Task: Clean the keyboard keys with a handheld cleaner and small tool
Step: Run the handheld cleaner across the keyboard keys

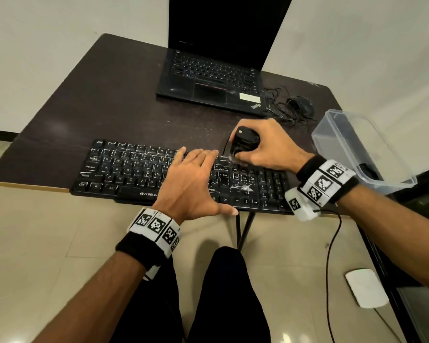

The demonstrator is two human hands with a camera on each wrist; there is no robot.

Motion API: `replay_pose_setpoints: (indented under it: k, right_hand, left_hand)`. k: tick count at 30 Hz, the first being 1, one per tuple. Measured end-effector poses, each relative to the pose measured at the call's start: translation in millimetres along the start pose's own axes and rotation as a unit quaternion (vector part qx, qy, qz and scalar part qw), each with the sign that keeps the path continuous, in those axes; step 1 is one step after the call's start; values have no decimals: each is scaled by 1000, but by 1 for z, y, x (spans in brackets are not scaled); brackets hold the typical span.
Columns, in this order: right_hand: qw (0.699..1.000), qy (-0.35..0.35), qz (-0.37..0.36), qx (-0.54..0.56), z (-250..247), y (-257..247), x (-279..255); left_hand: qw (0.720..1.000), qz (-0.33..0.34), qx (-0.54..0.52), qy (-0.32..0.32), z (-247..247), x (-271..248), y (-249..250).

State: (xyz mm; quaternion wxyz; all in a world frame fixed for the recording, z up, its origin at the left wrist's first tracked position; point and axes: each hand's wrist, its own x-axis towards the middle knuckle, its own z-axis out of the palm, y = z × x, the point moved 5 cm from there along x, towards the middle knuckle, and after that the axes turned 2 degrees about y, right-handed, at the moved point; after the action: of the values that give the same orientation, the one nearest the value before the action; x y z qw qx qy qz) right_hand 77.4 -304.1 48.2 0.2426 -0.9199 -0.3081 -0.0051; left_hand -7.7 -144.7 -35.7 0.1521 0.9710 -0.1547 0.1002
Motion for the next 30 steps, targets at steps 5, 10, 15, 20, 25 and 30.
replay_pose_setpoints:
  k: [5, 10, 15, 20, 25, 30]
  right_hand:
    - [998, -30, -46, 18, 9, -14, -6]
    - [1000, 6, 4, -1, -3, 1, 3]
    - [1000, -16, -15, 15, 9, -12, 0]
    - [998, -39, -31, 35, 13, -20, 5]
    - [1000, -4, 21, 22, 9, -12, 15]
    - [999, -27, 0, 31, 15, -16, 11]
  left_hand:
    - [1000, 3, -1, 7, 0, 0, -1]
    - [1000, 3, -2, 1, 0, 0, 0]
    - [1000, 1, -1, 5, 0, 0, -1]
    - [1000, 1, -3, 18, -1, 0, 0]
    - [1000, -5, 0, 4, 0, 0, 0]
    - [1000, -7, -12, 6, 0, 1, -1]
